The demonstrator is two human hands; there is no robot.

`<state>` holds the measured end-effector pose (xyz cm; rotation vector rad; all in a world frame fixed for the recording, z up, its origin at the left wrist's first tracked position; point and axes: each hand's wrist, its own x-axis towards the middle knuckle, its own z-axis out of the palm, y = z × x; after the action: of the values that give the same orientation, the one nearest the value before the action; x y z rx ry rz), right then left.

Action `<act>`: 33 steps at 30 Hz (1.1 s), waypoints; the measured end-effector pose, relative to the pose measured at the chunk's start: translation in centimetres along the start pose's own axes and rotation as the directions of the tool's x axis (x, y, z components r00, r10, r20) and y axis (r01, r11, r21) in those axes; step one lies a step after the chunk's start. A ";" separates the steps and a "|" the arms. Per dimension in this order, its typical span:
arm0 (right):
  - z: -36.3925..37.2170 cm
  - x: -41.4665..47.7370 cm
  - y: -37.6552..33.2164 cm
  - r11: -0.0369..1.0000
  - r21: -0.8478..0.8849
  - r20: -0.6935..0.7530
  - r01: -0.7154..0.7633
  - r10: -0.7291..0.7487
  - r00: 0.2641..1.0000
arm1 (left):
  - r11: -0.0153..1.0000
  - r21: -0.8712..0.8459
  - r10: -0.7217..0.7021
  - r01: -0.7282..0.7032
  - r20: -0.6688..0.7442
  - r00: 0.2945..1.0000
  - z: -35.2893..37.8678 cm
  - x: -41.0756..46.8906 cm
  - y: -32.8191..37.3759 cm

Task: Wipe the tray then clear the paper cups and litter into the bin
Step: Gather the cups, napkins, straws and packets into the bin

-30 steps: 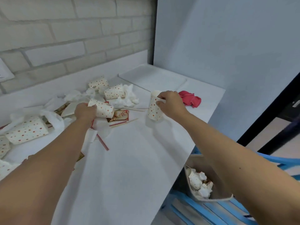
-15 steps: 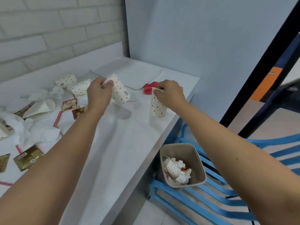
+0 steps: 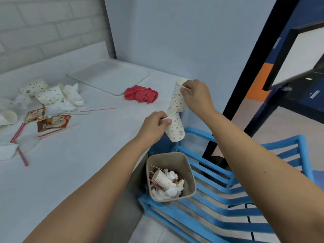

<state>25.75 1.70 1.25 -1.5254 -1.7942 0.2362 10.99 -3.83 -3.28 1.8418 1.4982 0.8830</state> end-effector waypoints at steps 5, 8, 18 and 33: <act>0.7 -1.5 3.6 1.000 0.024 0.110 0.006 -0.009 0.994 | 0.997 0.053 -0.066 0.060 0.119 0.991 3.4 -0.1 -1.3; 1.6 -2.8 5.7 0.996 0.085 0.232 0.001 -0.021 0.972 | 0.992 0.061 -0.118 0.111 0.122 0.986 5.2 0.0 -2.1; 5.9 -7.1 9.3 0.909 0.267 0.394 -0.320 0.201 0.897 | 0.904 -0.125 -0.365 0.408 0.268 0.891 9.8 -1.1 -4.5; 8.6 -7.0 10.5 0.997 0.054 0.852 -0.060 -0.015 0.523 | 0.956 0.008 -0.293 0.294 0.111 0.950 8.6 -1.4 -7.4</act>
<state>28.33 0.96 -13.75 -1.4680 -2.4535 1.2610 13.35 -4.14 -14.48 1.5786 1.6400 0.6325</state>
